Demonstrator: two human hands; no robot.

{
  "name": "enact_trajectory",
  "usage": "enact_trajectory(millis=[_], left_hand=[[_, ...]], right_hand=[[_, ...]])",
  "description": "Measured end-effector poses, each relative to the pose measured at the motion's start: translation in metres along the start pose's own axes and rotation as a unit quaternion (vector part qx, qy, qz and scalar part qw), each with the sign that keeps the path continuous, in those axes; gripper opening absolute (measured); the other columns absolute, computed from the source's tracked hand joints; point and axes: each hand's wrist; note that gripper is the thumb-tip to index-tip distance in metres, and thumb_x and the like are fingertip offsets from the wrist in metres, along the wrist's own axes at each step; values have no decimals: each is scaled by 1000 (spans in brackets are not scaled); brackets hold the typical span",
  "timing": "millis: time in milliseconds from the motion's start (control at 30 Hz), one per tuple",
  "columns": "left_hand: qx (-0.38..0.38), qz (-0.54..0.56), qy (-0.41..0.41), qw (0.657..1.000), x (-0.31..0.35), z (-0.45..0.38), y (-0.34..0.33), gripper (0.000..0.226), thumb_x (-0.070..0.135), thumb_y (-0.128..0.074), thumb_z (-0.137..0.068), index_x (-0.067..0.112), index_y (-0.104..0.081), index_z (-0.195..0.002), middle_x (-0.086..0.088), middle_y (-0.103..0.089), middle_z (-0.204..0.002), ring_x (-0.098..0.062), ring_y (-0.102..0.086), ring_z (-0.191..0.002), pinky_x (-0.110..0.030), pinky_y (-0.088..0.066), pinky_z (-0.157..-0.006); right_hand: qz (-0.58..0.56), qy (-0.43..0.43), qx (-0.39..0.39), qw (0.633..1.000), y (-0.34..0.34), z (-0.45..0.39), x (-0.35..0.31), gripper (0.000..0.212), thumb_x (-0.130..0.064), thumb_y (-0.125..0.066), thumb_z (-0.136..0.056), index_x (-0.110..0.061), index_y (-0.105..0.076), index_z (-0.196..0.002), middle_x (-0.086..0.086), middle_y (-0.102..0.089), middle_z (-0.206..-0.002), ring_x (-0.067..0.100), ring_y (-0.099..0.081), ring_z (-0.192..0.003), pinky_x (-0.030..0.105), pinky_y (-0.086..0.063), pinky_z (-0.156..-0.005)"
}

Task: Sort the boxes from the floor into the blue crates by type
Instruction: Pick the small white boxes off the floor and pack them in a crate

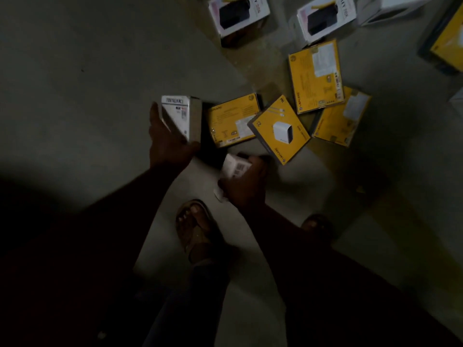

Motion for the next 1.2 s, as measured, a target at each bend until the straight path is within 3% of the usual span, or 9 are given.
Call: enact_trajectory(millis=[133, 233, 333, 500, 667, 800, 933, 1067, 1200], left_hand=[[-62, 103, -17, 993, 22, 61, 24, 121, -10, -84, -69, 15, -3, -154, 4, -51, -128, 6, -60, -112, -18, -55, -86], [-88, 177, 23, 980, 69, 122, 42, 118, 3, -90, -68, 27, -12, -153, 8, -53, -128, 2, -61, -110, -23, -56, -87], [-172, 233, 29, 957, 132, 191, 66, 117, 17, -91, -59, 37, -18, -149, -2, -56, -137, -15, -62, -120, -46, -53, -100], [-317, 231, -50, 918, 253, 315, 96, 113, 14, -82, -70, 50, -13, -152, -1, -47, -151, -22, -51, -135, -54, -49, -104], [-303, 195, -107, 927, 372, 436, 113, 86, -2, -71, -86, 20, -22, -153, 20, -70, -118, -5, -67, -112, -29, -57, -84], [-310, 151, -177, 922, 440, 517, 118, 68, 14, -75, -87, 9, -35, -142, 3, -71, -116, -19, -69, -109, -34, -58, -75], [-346, 92, -253, 899, 489, 586, 99, 69, 15, -72, -91, 18, -34, -149, 3, -68, -124, -17, -65, -117, -34, -56, -87], [-399, 37, -332, 854, 518, 656, 74, 59, 13, -70, -93, 17, -44, -145, 14, -70, -120, -6, -65, -114, -24, -53, -87], [-481, -19, -392, 784, 530, 743, 51, 75, 38, -79, -79, 31, -47, -146, 8, -68, -128, -12, -64, -119, -36, -53, -96]], right_hand=[[-175, 6, -62, 983, 67, 49, -33, 92, -2, -85, -71, -20, -31, -143, 0, -53, -132, 9, -59, -110, 26, -55, -84], [-242, 52, -82, 965, 146, 94, -57, 79, 6, -76, -82, -24, -38, -145, -11, -60, -127, -6, -65, -103, 18, -56, -75], [-285, 100, -76, 950, 226, 145, -80, 77, 6, -67, -87, -31, -42, -149, -7, -64, -136, 8, -64, -120, 28, -55, -88], [-314, 136, -118, 932, 345, 256, -117, 78, -6, -62, -86, -24, -34, -156, 2, -61, -142, 23, -62, -126, 40, -57, -92], [-379, 167, -97, 905, 459, 361, -132, 76, -10, -72, -82, -13, -38, -150, 9, -61, -140, 25, -63, -126, 42, -58, -90], [-420, 186, -38, 887, 531, 439, -123, 80, -10, -73, -85, -13, -32, -153, 10, -52, -150, 29, -54, -135, 55, -50, -105], [-455, 196, 51, 867, 583, 508, -97, 71, -16, -69, -92, -17, -33, -154, 5, -54, -150, 26, -55, -135, 59, -47, -107], [-455, 189, 174, 853, 616, 583, -55, 67, -29, -72, -93, -33, -42, -153, 3, -54, -149, 23, -59, -131, 55, -52, -103], [-465, 185, 339, 796, 630, 684, -3, 62, -24, -72, -95, -28, -48, -151, 5, -55, -148, 19, -60, -130, 47, -53, -104]])
Point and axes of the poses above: each hand's wrist, its own z-axis away from the middle knuckle, its own y-axis out of the back of the hand, x = y × z
